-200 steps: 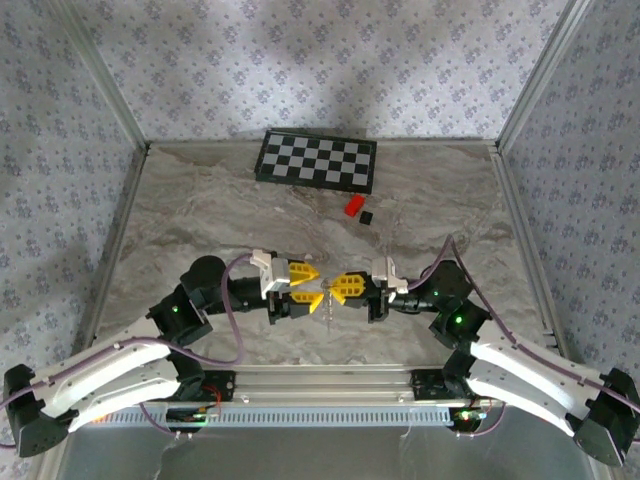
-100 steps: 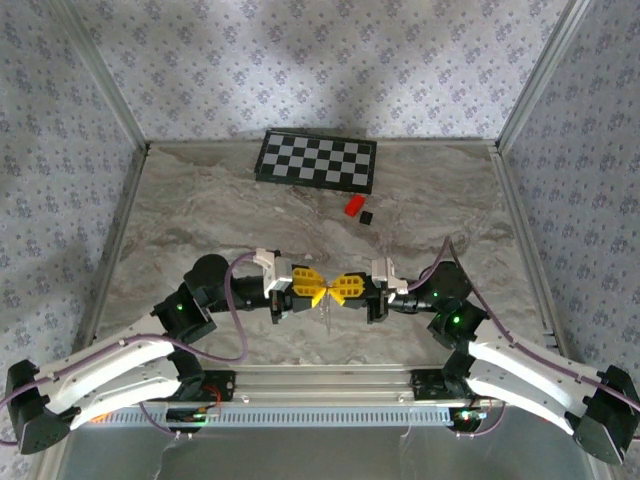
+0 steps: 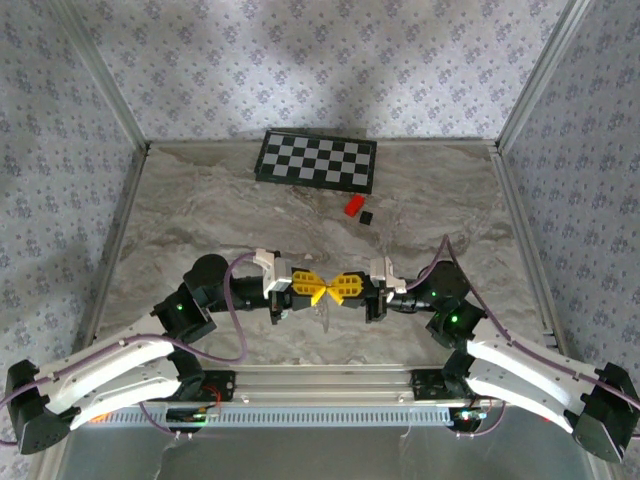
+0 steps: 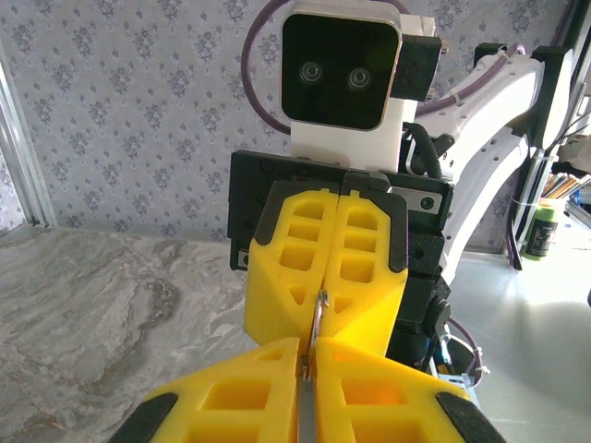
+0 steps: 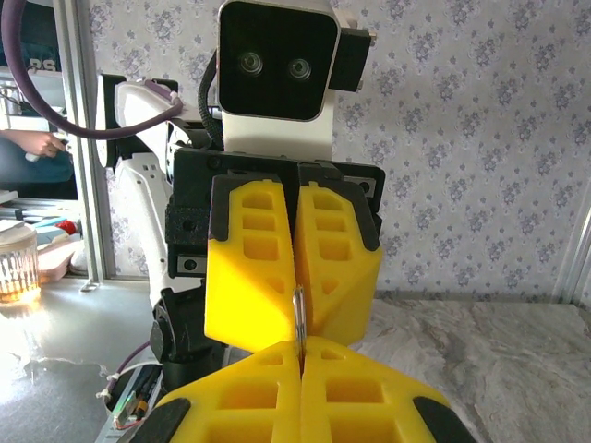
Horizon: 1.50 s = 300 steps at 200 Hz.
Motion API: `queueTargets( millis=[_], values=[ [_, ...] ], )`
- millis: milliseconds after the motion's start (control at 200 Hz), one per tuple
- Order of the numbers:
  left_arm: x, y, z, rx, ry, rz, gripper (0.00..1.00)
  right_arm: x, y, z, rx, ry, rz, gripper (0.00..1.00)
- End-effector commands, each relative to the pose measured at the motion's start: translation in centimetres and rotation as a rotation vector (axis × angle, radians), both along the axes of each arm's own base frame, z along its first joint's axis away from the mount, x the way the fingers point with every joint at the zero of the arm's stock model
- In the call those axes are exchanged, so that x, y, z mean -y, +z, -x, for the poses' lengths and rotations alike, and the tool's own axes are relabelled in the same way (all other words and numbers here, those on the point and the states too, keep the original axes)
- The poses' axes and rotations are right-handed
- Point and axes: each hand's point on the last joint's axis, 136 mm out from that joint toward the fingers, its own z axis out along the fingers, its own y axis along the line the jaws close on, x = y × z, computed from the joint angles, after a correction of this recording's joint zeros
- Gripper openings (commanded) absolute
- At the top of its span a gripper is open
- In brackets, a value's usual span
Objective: Put the keys on the keyring
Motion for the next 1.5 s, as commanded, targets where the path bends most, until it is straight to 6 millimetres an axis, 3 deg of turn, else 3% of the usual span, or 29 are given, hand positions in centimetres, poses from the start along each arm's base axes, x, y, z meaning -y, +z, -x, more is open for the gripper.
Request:
queueTargets(
  millis=[0, 300, 440, 550, 880, 1494],
  values=[
    [0.0, 2.5, 0.7, 0.037, -0.031, 0.067, 0.0, 0.0, 0.5, 0.4, 0.016, 0.011, -0.027, 0.0],
    [0.0, 2.0, 0.8, 0.038, -0.032, 0.041, 0.0, 0.1, 0.1, 0.2, 0.009, -0.009, -0.012, 0.0],
    [-0.5, 1.3, 0.1, 0.051, 0.02, -0.018, 0.0, 0.5, 0.0, 0.1, 0.017, -0.039, 0.023, 0.24],
    [-0.8, 0.4, -0.4, 0.058, 0.058, -0.085, 0.0, 1.1, -0.5, 0.1, 0.037, -0.075, 0.098, 0.32],
    [-1.5, -1.1, -1.1, 0.068, 0.107, -0.197, 0.0, 1.8, -1.9, -0.4, 0.065, -0.135, 0.264, 0.32],
    [-1.0, -2.2, -1.2, 0.051, 0.088, -0.238, 0.0, -0.6, -2.1, -1.1, 0.034, -0.082, 0.29, 0.3]
  ],
)
